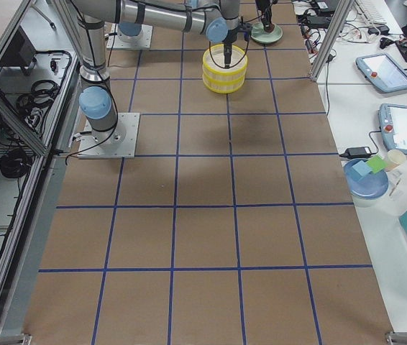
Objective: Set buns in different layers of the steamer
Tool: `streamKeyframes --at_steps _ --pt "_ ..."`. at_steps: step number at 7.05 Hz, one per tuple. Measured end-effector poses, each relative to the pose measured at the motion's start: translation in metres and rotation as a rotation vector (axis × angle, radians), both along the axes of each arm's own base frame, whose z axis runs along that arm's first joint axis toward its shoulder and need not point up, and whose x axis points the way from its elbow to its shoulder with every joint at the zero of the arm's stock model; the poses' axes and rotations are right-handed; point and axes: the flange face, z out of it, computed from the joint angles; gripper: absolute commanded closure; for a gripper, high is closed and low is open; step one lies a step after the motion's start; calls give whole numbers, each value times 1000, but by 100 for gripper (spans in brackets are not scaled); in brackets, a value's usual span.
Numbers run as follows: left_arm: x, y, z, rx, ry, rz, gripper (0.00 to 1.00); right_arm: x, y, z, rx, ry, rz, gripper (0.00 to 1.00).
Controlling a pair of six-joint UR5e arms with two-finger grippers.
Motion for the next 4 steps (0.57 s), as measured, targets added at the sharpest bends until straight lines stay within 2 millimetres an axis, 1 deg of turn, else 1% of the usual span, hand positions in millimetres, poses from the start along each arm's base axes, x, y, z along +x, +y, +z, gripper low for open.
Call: streamKeyframes --at_steps 1,2,3,4 --pt "0 1 5 0 1 5 100 -10 13 40 -14 -12 5 0" --pt "-1 4 18 -1 13 26 100 -21 22 80 -22 -22 -1 0" --pt "-6 6 38 -9 28 54 100 -35 27 116 -28 -30 -22 0" --pt "-20 9 62 -23 44 71 100 -53 27 141 -39 -42 -55 0"
